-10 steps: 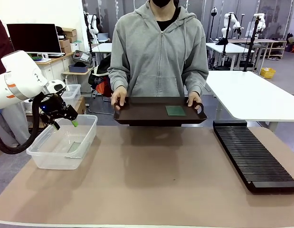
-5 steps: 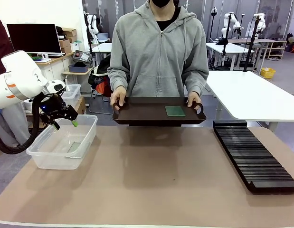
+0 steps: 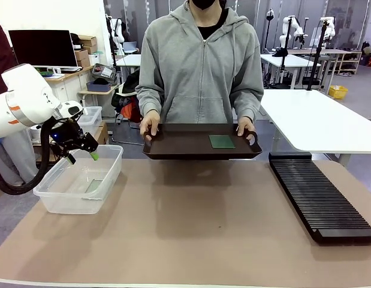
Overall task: Sort PCBs into racks and boxes based on the side picked up.
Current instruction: Pick up the Blank PCB handed by the Human.
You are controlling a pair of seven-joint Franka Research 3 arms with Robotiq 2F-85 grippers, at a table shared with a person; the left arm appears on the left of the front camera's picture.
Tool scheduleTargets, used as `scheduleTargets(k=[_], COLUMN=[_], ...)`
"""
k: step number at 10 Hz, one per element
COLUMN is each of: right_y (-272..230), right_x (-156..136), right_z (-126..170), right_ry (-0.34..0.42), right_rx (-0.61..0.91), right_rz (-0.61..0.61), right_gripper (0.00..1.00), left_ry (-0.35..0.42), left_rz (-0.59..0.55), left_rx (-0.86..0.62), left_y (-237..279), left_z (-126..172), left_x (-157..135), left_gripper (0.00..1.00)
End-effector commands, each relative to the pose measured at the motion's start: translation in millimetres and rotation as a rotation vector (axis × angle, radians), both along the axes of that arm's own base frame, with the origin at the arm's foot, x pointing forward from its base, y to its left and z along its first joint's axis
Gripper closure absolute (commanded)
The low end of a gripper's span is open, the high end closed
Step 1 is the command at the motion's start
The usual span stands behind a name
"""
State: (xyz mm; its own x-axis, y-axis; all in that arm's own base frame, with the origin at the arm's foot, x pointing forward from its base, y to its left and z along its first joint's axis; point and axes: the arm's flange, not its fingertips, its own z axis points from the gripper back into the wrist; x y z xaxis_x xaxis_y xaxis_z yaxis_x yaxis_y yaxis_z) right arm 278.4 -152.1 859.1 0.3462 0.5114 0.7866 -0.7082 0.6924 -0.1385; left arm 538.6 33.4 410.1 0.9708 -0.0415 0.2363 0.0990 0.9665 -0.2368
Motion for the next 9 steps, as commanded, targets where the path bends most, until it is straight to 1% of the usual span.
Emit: scheduleTargets(k=[1,2,3,4,5,6,7,9], right_y=[2,2,2,2,2,2,2,2], right_x=[-1,-1,-1,-1,-1,-1,-1,-1], right_z=[-1,-1,-1,-1,-1,-1,-1,-1], right_ry=[0.001,0.001,0.001,0.001,0.001,0.001,0.001,0.001], right_rx=[0.000,0.000,0.000,0.000,0.000,0.000,0.000,0.000], right_rz=[0.004,0.004,0.004,0.004,0.004,0.004,0.004,0.004], right_gripper=[0.00,0.00,0.00,0.00,0.00,0.00,0.00,0.00], left_ry=[0.000,0.002,0.012,-0.011,-0.018,-0.033,-0.047,-0.153], left_rz=[0.000,-0.069,-0.077,-0.164,-0.253,-0.297,-0.347,-0.529], left_rx=[0.000,-0.040,-0.042,-0.089,-0.077,-0.085,-0.099,-0.096], left_y=[0,15,29,37,54,61,63,79], left_z=[0,20,47,73,106,131,158,210], left_x=[0,1,-4,-5,-5,-5,-10,-20], left_gripper=[0.00,0.00,0.00,0.00,0.00,0.00,0.00,0.00])
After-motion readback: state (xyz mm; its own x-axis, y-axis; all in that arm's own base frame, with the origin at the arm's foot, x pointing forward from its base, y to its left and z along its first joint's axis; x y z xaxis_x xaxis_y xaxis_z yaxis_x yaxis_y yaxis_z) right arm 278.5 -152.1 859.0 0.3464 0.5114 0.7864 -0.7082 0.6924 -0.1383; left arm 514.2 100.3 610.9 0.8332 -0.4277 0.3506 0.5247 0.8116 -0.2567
